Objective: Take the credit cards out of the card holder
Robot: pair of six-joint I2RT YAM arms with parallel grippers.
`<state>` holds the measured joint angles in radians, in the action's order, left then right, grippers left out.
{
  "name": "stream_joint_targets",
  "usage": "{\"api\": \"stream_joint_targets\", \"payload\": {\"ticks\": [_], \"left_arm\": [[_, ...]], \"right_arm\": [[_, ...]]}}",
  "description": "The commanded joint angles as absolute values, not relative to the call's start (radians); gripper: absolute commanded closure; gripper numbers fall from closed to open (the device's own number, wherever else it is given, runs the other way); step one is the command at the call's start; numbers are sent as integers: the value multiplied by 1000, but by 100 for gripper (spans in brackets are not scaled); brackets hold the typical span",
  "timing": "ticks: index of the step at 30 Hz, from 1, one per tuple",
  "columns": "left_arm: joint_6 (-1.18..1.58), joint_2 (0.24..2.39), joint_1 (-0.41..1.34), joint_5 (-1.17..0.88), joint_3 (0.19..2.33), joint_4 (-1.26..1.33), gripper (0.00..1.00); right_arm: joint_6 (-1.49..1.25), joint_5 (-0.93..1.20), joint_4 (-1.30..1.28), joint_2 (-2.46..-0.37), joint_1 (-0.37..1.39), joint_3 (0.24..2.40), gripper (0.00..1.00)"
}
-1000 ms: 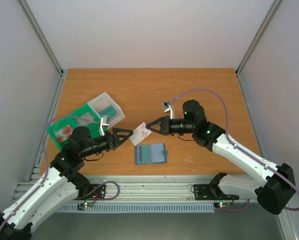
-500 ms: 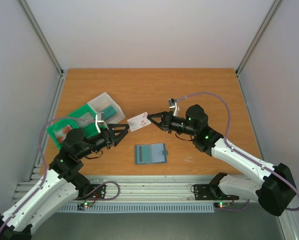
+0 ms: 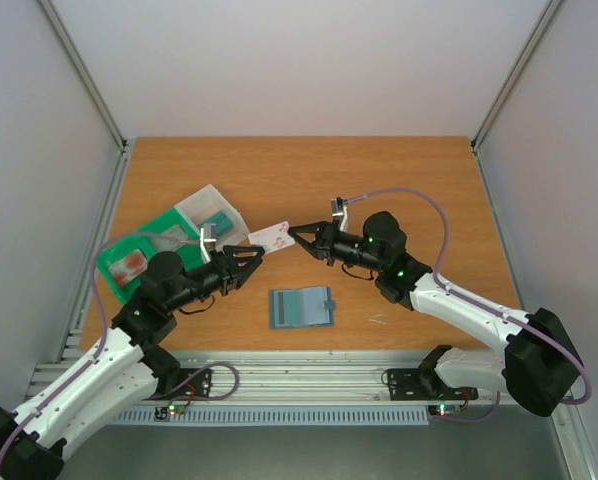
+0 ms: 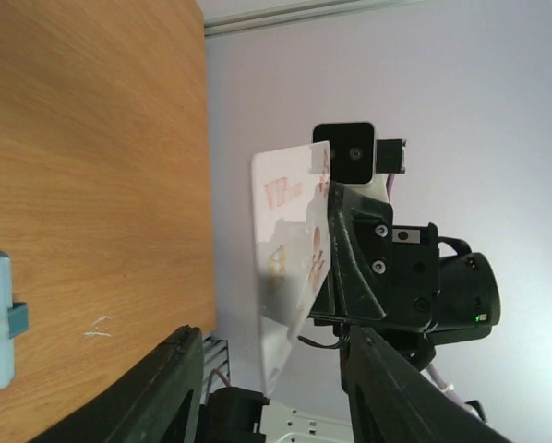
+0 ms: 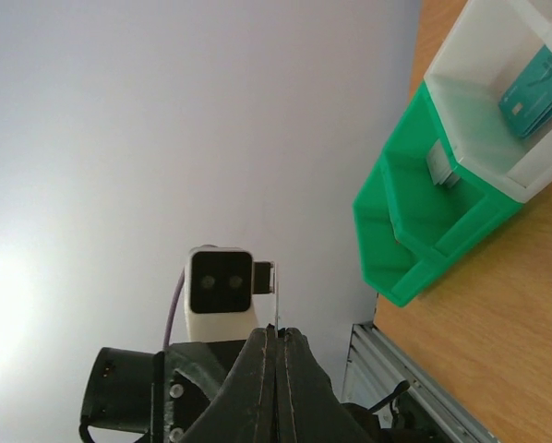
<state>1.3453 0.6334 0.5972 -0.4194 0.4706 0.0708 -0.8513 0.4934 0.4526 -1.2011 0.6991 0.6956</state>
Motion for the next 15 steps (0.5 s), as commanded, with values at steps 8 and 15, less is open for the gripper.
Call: {"api": "stream_joint_targets", "payload": {"ticks": [8,15], "left_arm": [[1351,608,601,-361,423,152,80],[1355,604,601,-359,421,157,99]], "right_arm": [[-867,484,536,-1221,710,674,99],[-861,489,535,-1220,709,661,99]]}}
